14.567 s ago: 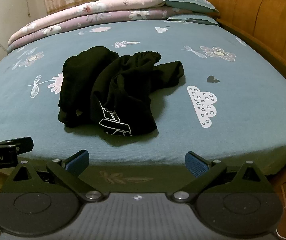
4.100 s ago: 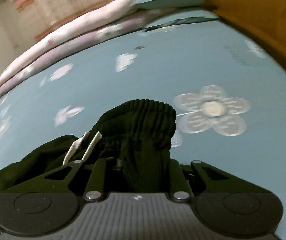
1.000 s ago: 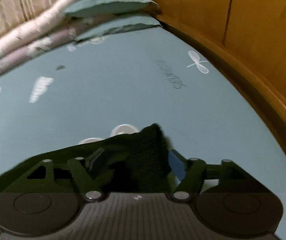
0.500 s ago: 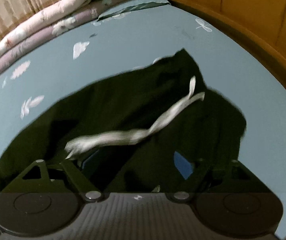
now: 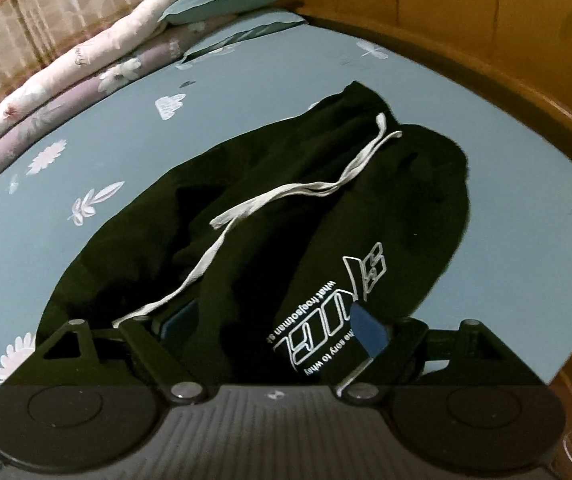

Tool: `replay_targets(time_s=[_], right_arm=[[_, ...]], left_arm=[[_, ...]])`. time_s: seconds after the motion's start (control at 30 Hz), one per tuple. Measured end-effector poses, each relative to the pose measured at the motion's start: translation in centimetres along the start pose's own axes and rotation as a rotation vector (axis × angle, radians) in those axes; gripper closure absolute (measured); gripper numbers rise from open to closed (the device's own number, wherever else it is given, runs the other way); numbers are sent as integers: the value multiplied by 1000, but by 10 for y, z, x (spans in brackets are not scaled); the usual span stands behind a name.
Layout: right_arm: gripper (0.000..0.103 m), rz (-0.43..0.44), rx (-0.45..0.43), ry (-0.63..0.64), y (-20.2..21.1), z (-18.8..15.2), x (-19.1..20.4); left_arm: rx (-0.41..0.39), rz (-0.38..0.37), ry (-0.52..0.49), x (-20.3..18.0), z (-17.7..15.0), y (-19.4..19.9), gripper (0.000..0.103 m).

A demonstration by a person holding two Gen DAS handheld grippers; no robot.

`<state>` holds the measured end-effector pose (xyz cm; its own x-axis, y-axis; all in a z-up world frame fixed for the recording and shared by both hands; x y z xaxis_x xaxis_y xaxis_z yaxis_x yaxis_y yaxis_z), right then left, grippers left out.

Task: Fold clothes
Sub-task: 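Lay the sweatpants flat on the sheet and open both grippers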

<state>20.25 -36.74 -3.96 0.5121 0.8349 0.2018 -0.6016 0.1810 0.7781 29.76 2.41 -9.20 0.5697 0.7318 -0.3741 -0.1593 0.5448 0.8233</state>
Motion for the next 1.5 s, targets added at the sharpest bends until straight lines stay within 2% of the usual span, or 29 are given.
replay_targets(time_s=[0.13,0.17,0.2,0.23,0.37,0.6,0.77,1.07,1.5], right_arm=[[16,12,3,-18,-1,-1,8],[16,15,6,-8,-3,-1,12],[16,18,8,2,-4,-1,16],[16,21,10,15,-5,0,20],[16,55,8,42,-11,3,34],[16,99,16,55,-19,3,45],[16,116,24,67,-20,0,48],[16,116,34,93,-15,-6,51],[16,64,18,54,-2,-14,42]], left_arm=[[15,-49,25,2,-2,-11,52],[15,-48,27,2,-1,-13,65],[15,-47,30,1,0,-15,93],[17,-40,37,2,0,-16,99],[-56,9,83,19,9,3,100],[-197,229,141,74,35,54,100],[-272,331,175,105,54,73,100],[-301,433,133,133,95,75,100],[-283,491,168,188,154,58,100]])
Point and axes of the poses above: each gripper's, at about its wrist camera, not at the fingertips, and y roughly against the way its jaws point, x to its left, z to its top, the point moved 5 cm from there along -y, roughly the way its jaws point, and after that the axes turned 1 degree about z, right-handed, at the moved point
